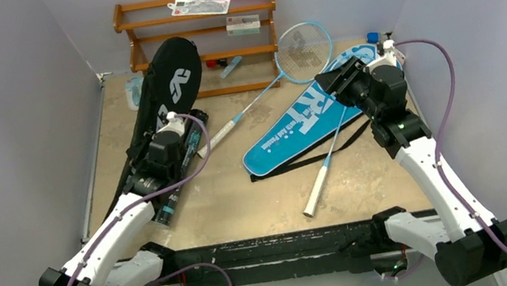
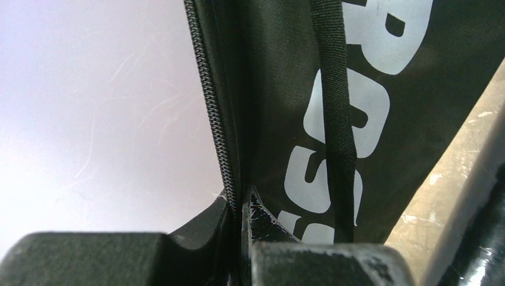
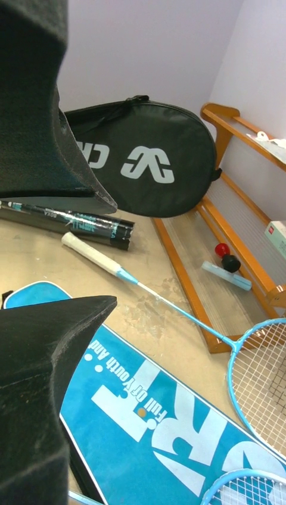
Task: Pack up the badminton gear
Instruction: Place the racket bag at the center of the board, then adjust the racket at the center of the board.
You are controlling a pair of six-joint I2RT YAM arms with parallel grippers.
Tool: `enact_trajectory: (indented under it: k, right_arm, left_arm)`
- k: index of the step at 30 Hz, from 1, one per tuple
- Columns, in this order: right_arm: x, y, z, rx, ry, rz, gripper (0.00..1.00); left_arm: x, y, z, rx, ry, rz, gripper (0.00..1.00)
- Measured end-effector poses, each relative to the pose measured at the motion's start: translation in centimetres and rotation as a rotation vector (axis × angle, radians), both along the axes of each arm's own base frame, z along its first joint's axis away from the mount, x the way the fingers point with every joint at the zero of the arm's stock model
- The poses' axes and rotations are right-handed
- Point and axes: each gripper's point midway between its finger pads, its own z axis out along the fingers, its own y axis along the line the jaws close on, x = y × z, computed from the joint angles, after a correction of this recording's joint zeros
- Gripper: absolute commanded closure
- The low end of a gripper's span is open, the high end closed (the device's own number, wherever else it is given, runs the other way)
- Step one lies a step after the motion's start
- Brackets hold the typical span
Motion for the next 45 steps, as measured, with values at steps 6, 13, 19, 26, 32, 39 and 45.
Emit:
enact_trajectory:
  k: [6, 13, 19, 26, 32, 39, 45]
  right_arm:
    - [0.1, 0.4, -1.0, 0.0, 0.025, 0.022, 0.45]
    - [0.2, 1.0, -2.7, 0.009, 0.068, 0.05, 0.45]
    - [0.4, 1.2, -3.1, 0.009, 0.078, 0.056, 0.44]
    - [0.6, 1.1, -4.5, -0.001, 0.127, 0.05, 0.36]
    - [0.6, -0.1, -11.2, -0.075, 0.362, -0.017, 0.36]
    - [-1.2, -0.9, -15.9, -0.125, 0.457, -0.024, 0.39]
    - [-3.9, 0.3, -18.1, -0.103, 0.436, 0.084, 0.38]
  left_arm:
    - [0.0, -0.5, -2.3, -0.02, 0.111, 0.007, 0.92]
    - [-0.7, -0.5, -3.3, -0.063, 0.136, 0.017, 0.36]
    - [-0.4, -0.9, -3.1, -0.104, 0.14, 0.05, 0.26]
    - [2.0, -5.7, 4.9, -0.339, -0.079, -0.004, 0.22]
    - [1.6, -15.3, 5.7, -0.615, -0.047, -0.337, 0.27]
    - [2.3, -23.5, 1.8, -0.855, 0.084, -0.591, 0.28]
    - [6.4, -29.5, -4.0, -0.861, 0.227, -0.625, 0.3]
